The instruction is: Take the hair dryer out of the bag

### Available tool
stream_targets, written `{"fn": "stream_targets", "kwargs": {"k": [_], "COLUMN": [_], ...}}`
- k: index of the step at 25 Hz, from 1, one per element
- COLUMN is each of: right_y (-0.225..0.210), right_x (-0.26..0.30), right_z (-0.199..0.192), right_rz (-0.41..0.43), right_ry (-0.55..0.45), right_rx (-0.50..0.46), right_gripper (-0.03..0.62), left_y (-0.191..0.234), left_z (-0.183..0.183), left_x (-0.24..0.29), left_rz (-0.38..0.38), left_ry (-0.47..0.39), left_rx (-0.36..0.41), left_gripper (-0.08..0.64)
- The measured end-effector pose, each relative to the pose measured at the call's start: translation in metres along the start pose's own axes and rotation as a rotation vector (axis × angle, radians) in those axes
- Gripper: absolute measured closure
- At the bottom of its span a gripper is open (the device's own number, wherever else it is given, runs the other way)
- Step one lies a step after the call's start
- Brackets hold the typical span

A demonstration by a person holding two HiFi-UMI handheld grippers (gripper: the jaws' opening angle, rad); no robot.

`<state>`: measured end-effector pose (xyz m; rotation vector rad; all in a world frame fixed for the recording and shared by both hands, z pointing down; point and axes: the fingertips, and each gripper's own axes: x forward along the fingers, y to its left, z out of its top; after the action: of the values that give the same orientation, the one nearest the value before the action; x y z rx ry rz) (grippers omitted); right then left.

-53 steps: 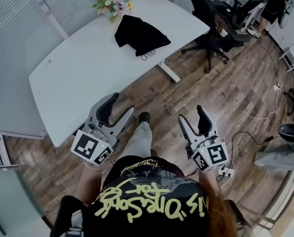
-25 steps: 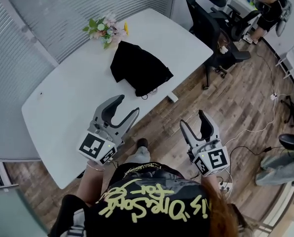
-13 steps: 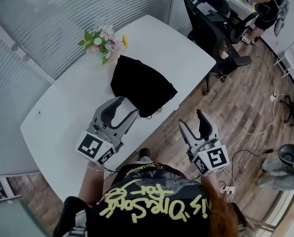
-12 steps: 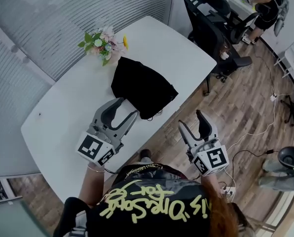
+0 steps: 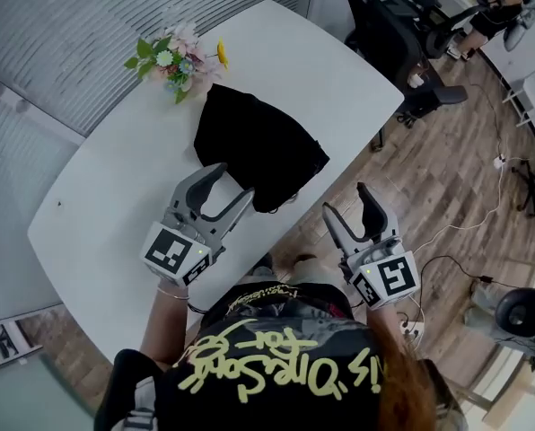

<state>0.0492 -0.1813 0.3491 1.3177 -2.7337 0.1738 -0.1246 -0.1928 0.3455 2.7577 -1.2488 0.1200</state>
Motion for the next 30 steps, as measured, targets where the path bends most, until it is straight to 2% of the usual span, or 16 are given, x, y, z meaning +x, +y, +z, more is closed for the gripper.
{"fn": "stream_targets", "kwargs": {"k": [2,6,8,13,18,20,24,30], "right_y": [-0.004,-0.007,-0.007,-0.015,-0.027,-0.028,-0.03,-0.038], "right_x": [0.005,0.021,0.029,0.036,0.033,0.032,0.034,0.026], "right_z": [-0.007,-0.003,0.0,0.002,-0.007,-0.008,-0.007,-0.011], "right_rz": [0.027,0.112,0.164,0.272,0.352,0.381,0.436,0.489], "right_ry": [0.015,0.004,0.0,0.011,0.039,0.043,0.041,0.046], "right_rx": [0.01,0.016,0.007,-0.008,0.002,-0.004,-0.012,-0.024], "right_gripper": [0.307,0.307,0.307,0.307,0.307,0.307,0.307,0.307], "left_y": [-0.007,-0.016,-0.018,-0.032,-0.045,-0.044,-0.038,-0.038], "left_z": [-0.013,-0.033,-0.044,-0.072,-0.103,-0.108,-0.115,-0.114], "left_x": [0.01,0.025,0.03,0.043,0.059,0.06,0.059,0.06], "left_rz": [-0.018,-0.027,-0.005,0.069,0.135,0.177,0.271,0.347], "left_ry": [0.025,0.055,0.1,0.213,0.366,0.402,0.447,0.472], "left_rx": [-0.002,-0.063,-0.045,0.044,0.155,0.191,0.202,0.192], "left_gripper": [0.298,0.24,0.219,0.218,0.237,0.252,0.31,0.341]}}
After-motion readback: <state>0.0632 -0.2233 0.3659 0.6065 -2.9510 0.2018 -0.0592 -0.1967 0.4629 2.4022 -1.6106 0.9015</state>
